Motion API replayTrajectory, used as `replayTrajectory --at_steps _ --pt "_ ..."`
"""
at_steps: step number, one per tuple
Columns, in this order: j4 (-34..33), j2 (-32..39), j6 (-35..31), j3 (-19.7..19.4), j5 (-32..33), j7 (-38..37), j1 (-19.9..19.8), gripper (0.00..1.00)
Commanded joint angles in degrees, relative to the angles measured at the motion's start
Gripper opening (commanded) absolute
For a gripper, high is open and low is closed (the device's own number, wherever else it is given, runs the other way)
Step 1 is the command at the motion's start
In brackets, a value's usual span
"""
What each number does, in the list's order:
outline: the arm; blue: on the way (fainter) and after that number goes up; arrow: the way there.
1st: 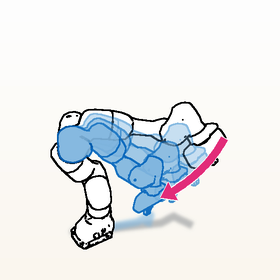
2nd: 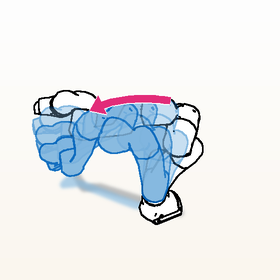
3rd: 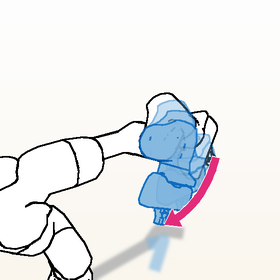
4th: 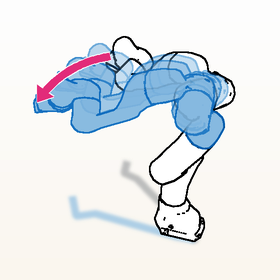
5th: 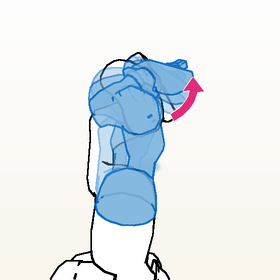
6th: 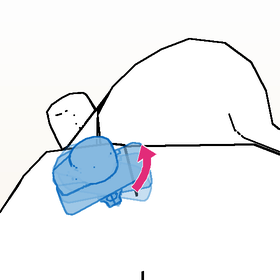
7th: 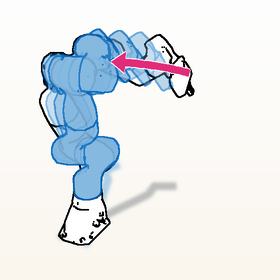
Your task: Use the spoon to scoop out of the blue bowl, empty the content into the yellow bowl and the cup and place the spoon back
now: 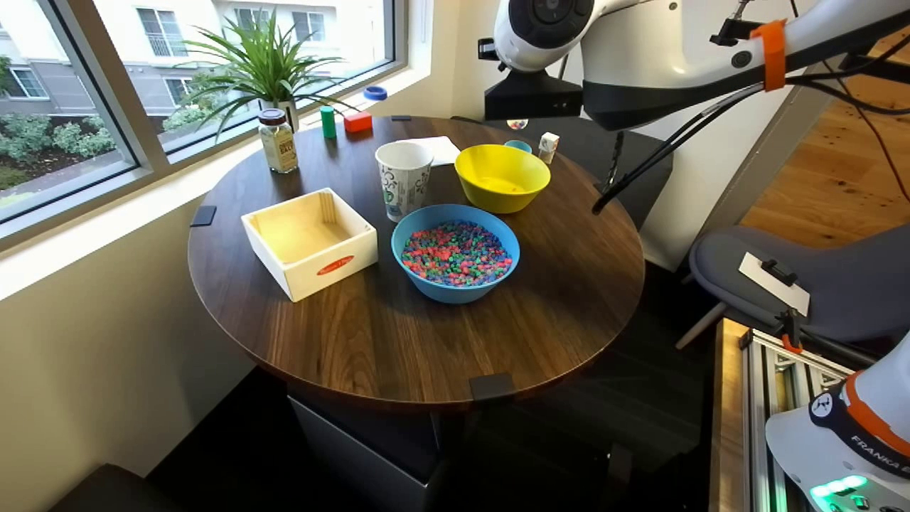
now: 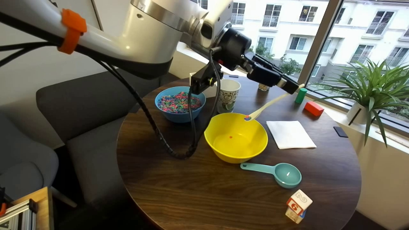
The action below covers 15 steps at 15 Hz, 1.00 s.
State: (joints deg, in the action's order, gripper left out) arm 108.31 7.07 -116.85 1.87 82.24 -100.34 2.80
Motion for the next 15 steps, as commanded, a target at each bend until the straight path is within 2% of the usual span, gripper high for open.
replayTrajectory --at_steps 1,6,8,9,10,11,15 --pt "0.43 0.11 0.06 0.38 0.95 -0.23 0.22 0.03" --pt "0.18 0.72 1.81 0.39 2.93 -1.31 0.52 0.03" --pt "0.52 0.33 0.01 0.51 1.41 -0.15 0.26 0.03" --pt "0.18 0.69 1.62 0.43 2.71 -0.99 0.46 0.03" --pt "0.73 0.09 -0.74 0.61 0.49 0.69 0.14 0.03" --pt "0.29 0.57 1.10 0.51 2.24 -0.74 0.44 0.03" --pt "0.63 0.45 1.43 0.59 3.30 -0.47 0.58 0.03"
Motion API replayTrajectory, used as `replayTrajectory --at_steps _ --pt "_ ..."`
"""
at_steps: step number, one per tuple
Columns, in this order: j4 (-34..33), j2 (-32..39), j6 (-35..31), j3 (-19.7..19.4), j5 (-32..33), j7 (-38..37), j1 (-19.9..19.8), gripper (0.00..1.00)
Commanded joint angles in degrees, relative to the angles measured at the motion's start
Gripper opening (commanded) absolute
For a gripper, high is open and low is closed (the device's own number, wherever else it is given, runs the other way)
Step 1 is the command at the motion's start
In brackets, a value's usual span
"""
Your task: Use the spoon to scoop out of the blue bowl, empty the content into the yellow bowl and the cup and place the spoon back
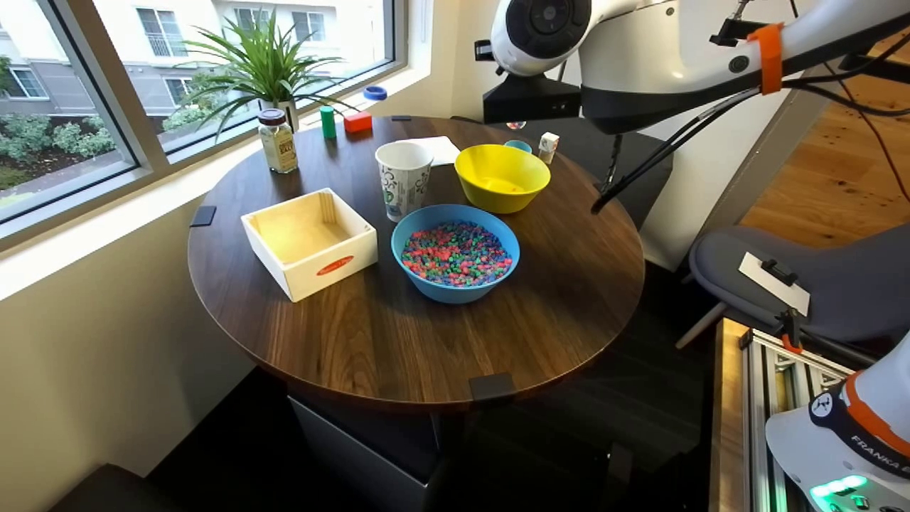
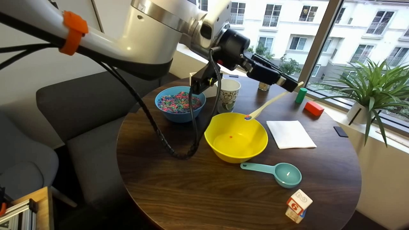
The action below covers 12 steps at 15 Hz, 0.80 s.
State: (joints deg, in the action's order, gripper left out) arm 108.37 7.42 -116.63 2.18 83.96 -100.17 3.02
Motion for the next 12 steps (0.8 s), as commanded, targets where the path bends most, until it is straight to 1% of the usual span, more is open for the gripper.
replayTrajectory --at_steps 1,2,3,4,5,6,7,8,12 --pt "0.78 -0.04 0.81 0.30 1.88 -0.35 0.34 0.03" --pt "0.58 0.25 2.12 0.24 3.35 -1.08 0.56 0.03" --pt "0.85 0.06 1.56 0.33 3.34 -0.51 0.51 0.03" --pt "0.69 0.41 2.89 0.26 5.53 -1.64 0.75 0.03" --pt "1.15 -0.10 0.70 0.50 3.46 0.28 0.40 0.03" --pt "0.86 0.42 2.74 0.39 5.69 -1.10 0.73 0.03" --pt "1.02 0.14 1.25 0.58 3.55 0.26 0.46 0.03" --pt "0.90 0.28 1.84 0.58 4.09 -0.13 0.51 0.03" --pt "0.25 0.17 -0.10 0.54 0.46 0.21 -0.16 0.03"
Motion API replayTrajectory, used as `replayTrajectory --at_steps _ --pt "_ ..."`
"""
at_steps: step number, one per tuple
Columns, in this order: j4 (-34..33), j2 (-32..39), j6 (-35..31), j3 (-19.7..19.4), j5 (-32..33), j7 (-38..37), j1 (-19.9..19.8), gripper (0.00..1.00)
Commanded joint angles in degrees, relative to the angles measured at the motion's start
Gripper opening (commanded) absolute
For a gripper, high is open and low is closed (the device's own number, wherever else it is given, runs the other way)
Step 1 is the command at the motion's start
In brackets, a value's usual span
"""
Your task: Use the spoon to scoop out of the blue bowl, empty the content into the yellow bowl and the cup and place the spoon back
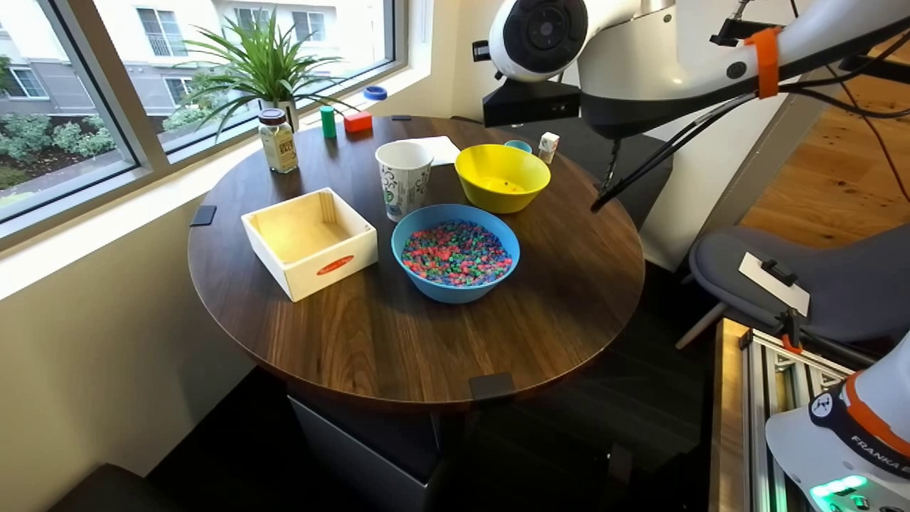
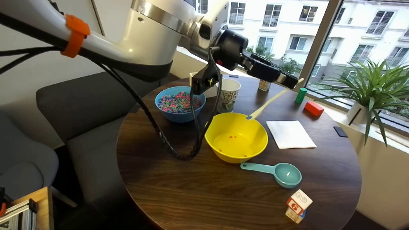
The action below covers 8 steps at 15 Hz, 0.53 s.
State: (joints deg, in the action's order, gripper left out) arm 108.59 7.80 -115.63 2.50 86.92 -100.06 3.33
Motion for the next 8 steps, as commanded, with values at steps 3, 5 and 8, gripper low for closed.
replayTrajectory --at_steps 3,5,8 --pt "-1.05 -0.31 -2.53 0.22 -5.67 -0.33 -0.76 0.03" --pt "-2.01 -0.22 -4.10 0.26 -8.23 -0.65 -0.80 0.03" --pt "-4.54 0.48 -5.90 0.22 -10.94 -1.44 -0.56 0.03"
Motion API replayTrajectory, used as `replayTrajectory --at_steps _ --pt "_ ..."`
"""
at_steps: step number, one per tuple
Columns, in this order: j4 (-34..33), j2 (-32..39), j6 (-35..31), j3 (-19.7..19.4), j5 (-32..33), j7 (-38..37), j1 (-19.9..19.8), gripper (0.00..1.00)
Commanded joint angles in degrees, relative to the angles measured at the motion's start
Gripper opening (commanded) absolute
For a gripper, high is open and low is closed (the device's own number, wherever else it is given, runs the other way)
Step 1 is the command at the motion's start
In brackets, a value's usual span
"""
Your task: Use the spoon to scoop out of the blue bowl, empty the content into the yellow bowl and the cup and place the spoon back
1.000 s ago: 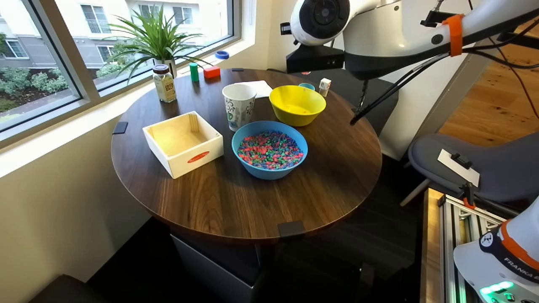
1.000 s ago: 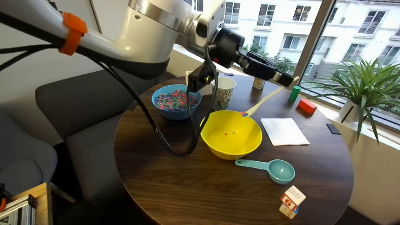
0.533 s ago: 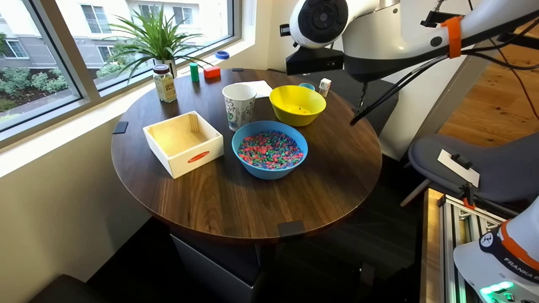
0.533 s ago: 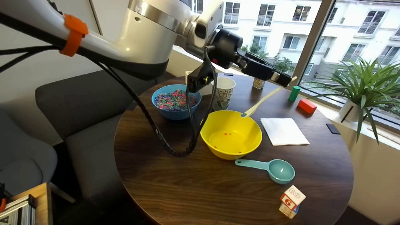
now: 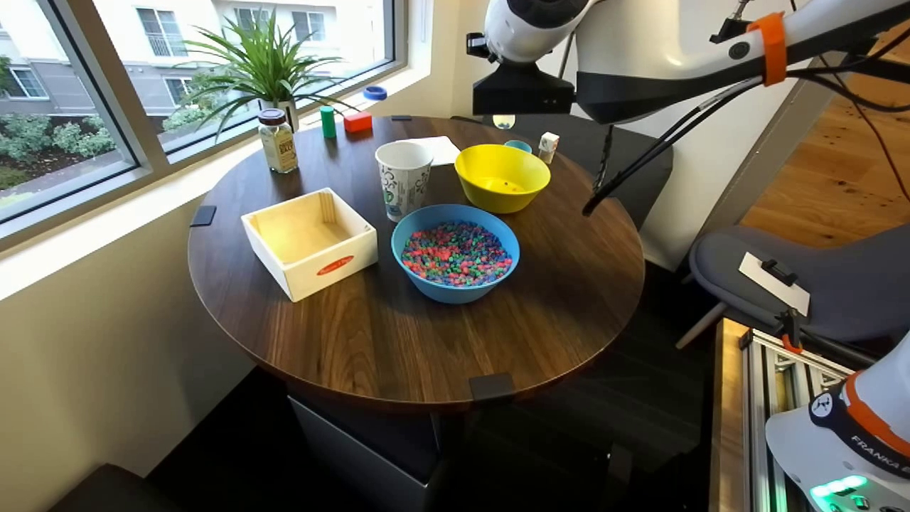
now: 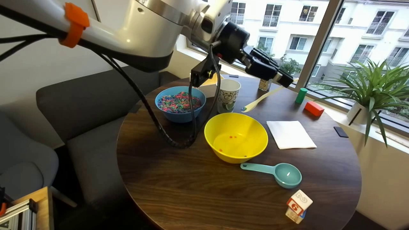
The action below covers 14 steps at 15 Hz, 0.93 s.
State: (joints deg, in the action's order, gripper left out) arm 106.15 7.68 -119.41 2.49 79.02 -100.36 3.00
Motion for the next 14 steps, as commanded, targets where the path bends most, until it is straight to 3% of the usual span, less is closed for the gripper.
replayTrajectory --at_steps 1,14 --pt "-3.41 1.00 -2.70 0.28 -3.72 -1.52 -0.08 0.03" --pt "-18.96 11.86 -4.95 1.87 -8.42 -4.73 3.95 0.03"
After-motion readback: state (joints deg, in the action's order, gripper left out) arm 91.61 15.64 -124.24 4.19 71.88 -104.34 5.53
